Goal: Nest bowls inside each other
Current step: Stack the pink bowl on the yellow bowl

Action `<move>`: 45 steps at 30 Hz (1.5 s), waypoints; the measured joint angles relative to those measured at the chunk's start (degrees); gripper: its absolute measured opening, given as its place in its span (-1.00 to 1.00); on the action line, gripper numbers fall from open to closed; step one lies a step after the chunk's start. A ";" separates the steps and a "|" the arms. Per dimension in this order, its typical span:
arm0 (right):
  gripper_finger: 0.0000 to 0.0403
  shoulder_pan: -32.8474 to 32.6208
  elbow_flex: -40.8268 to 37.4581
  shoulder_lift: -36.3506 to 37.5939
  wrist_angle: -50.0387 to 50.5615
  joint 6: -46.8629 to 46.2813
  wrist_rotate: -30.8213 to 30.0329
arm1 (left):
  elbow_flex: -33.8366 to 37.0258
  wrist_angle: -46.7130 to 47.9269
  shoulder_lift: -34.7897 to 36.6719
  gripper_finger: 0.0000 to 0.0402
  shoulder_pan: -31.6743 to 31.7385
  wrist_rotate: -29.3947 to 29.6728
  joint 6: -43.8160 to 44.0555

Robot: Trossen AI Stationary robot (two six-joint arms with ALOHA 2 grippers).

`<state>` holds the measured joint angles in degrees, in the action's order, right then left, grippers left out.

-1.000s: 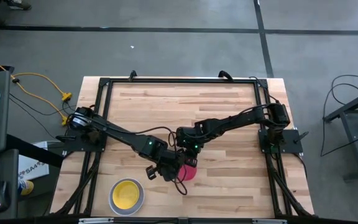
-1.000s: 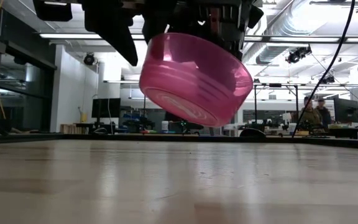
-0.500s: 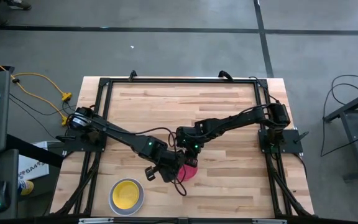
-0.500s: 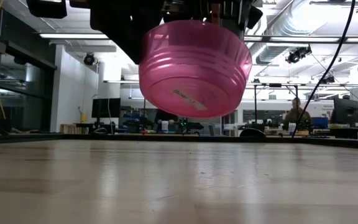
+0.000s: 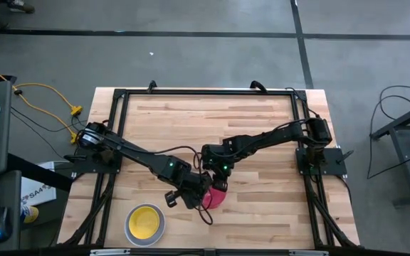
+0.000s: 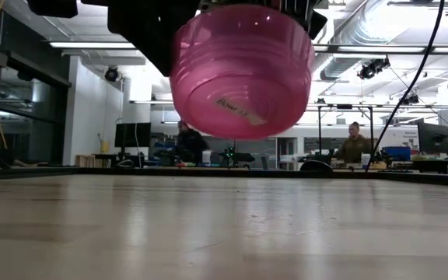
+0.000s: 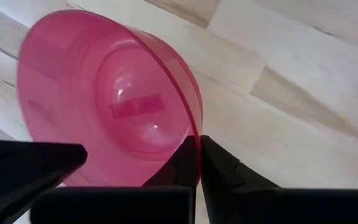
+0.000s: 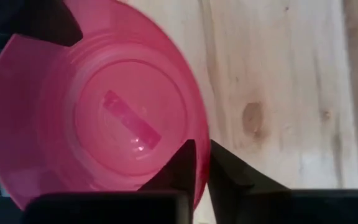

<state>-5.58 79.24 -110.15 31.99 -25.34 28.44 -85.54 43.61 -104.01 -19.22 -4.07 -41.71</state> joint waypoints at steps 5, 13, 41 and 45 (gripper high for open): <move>-0.66 -0.03 -0.02 -0.02 0.25 -2.27 3.48 | -0.04 0.45 0.05 -1.00 0.00 -0.04 0.13; -0.38 0.01 -0.02 0.07 0.76 -7.12 9.61 | 0.00 0.68 0.02 -1.00 0.00 -0.58 1.77; -0.33 0.02 0.04 7.61 8.85 -5.61 -2.57 | 0.07 3.77 -0.02 -1.00 -1.06 -4.00 9.44; -0.33 0.02 0.04 10.36 10.08 -4.41 -5.78 | 0.07 4.52 -0.02 -1.00 -3.26 -2.64 9.77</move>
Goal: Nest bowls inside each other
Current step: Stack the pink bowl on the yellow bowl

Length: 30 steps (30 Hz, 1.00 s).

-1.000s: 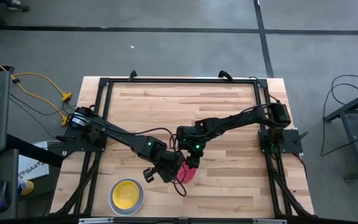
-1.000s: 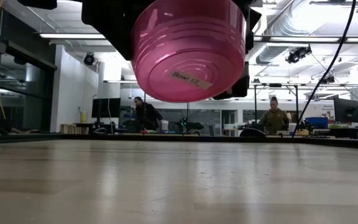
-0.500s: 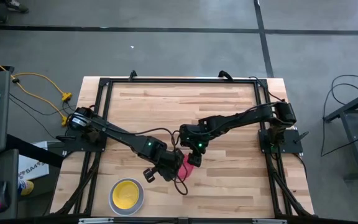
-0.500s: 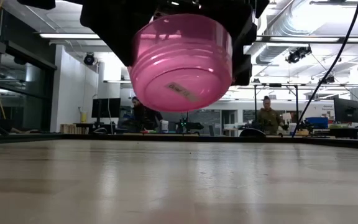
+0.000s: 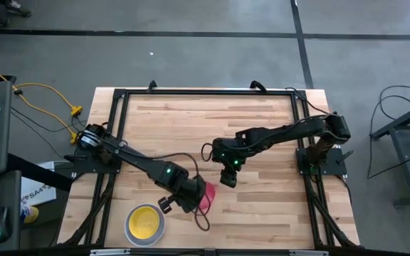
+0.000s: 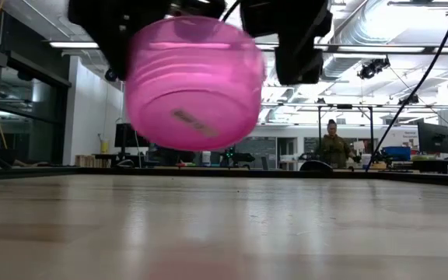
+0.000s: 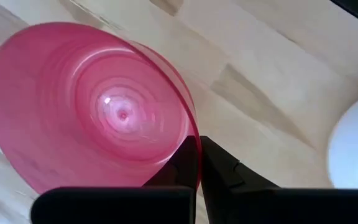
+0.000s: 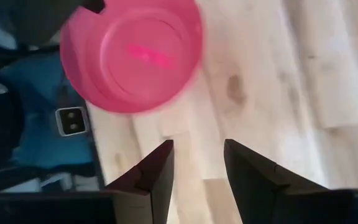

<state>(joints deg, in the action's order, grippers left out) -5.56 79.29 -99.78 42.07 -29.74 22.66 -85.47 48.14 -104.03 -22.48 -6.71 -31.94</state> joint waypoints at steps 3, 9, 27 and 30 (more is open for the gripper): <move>-0.33 0.00 0.00 1.17 0.29 0.46 -3.48 | 0.00 2.27 0.00 -1.00 -2.37 3.57 3.37; -0.33 -0.13 -0.02 1.88 0.60 2.79 -10.03 | -0.37 10.17 0.09 -1.00 -9.12 11.75 13.83; -0.33 -1.41 -0.04 1.83 -5.24 -1.92 -13.75 | -8.69 24.62 0.35 -1.00 -30.14 23.39 52.77; -0.33 -2.26 -0.04 1.81 -5.88 -2.16 -13.75 | -8.70 24.88 0.35 -1.00 -32.90 23.99 58.79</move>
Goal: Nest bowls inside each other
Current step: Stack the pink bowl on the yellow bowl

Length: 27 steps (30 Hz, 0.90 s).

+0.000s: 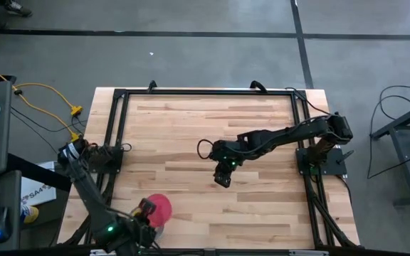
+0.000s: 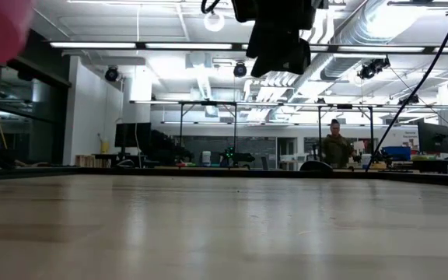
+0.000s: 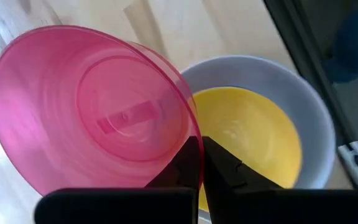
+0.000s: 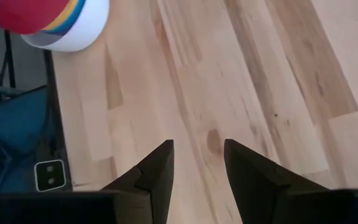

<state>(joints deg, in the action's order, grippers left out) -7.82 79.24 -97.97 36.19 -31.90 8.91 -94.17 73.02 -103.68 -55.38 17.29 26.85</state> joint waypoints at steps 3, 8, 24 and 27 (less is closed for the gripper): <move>-0.33 -0.78 0.00 0.00 -1.18 -0.02 -0.09 | 0.01 0.00 -0.22 -1.00 -2.44 0.12 5.11; -0.33 -1.83 0.00 0.00 -2.50 -0.08 -1.95 | 0.11 0.04 -0.44 -1.00 -5.02 0.12 11.18; -0.33 -4.63 0.00 -0.04 -3.17 -4.06 -4.53 | 0.67 0.48 -5.76 -1.00 -6.18 -6.83 16.77; -0.33 -5.38 0.00 -0.04 -3.82 -4.69 -4.52 | 0.67 -0.26 -6.21 -1.00 -6.18 -7.57 17.14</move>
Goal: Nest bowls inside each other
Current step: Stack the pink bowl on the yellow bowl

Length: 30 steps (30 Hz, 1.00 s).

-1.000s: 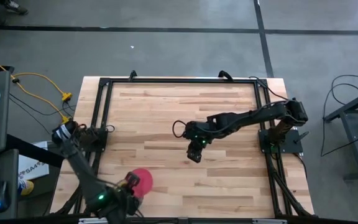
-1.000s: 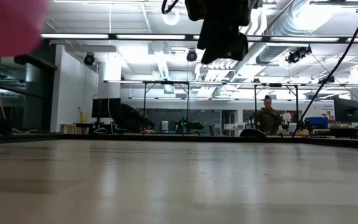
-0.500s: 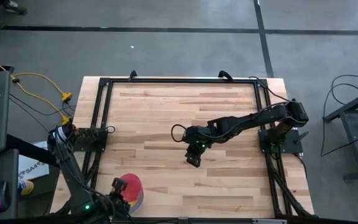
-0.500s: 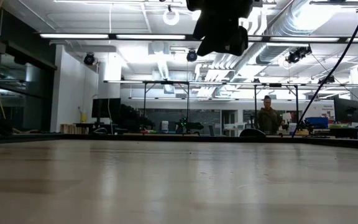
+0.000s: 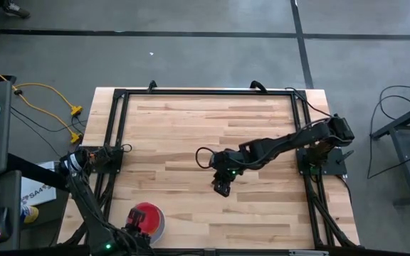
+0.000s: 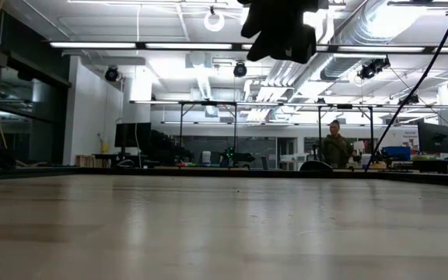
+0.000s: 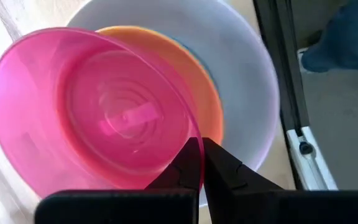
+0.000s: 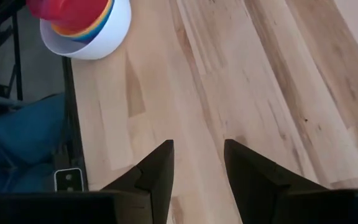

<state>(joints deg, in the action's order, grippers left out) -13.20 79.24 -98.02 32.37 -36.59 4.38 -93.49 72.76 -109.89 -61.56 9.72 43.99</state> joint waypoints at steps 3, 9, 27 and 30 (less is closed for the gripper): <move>-0.33 -0.74 0.00 0.00 -0.12 -1.22 -0.04 | -0.02 -3.13 0.00 -1.00 -0.07 0.02 0.26; -0.33 -2.70 0.00 -0.02 -0.48 -2.72 -2.07 | -0.02 -3.85 -0.37 -1.00 -0.39 -0.14 0.00; -0.33 -7.13 0.00 -0.01 -3.21 -6.94 -4.50 | 0.31 -4.19 -2.89 -0.85 -0.34 -1.89 0.00; -0.33 -7.49 0.00 -0.01 -3.81 -6.94 -4.51 | 0.31 -4.25 -2.89 -0.78 -0.33 -1.89 0.02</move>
<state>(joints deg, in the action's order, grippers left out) -20.69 79.24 -98.03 28.55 -43.53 -0.13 -93.19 68.51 -112.77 -61.89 7.84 44.01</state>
